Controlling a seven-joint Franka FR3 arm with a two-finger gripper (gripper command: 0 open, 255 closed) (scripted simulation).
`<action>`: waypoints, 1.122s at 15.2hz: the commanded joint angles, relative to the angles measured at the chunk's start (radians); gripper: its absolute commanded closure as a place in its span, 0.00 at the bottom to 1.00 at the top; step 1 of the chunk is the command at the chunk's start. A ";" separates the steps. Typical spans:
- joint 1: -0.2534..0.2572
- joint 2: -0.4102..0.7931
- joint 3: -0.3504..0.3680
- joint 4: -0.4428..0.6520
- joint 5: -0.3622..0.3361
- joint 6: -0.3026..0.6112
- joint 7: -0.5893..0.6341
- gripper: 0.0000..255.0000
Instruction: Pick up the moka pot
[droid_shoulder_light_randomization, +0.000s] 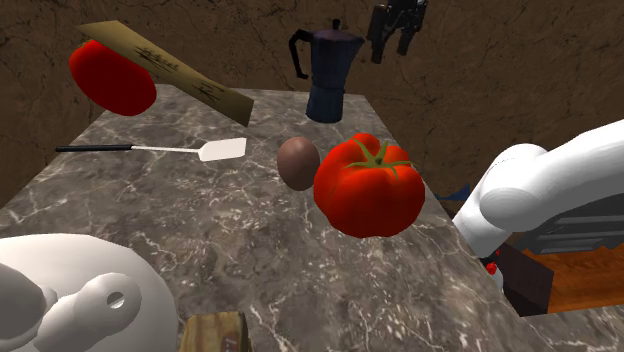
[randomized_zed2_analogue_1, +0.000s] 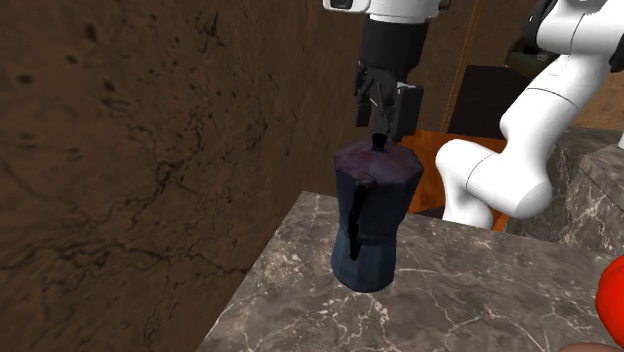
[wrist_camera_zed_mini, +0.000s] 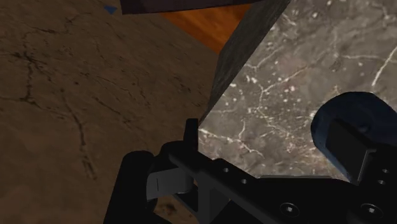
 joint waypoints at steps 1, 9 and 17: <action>0.008 0.059 0.024 0.079 0.019 -0.020 0.024 0.00; 0.032 0.300 0.108 0.467 0.058 -0.158 0.112 0.00; 0.044 0.373 0.138 0.551 0.065 -0.164 0.147 0.00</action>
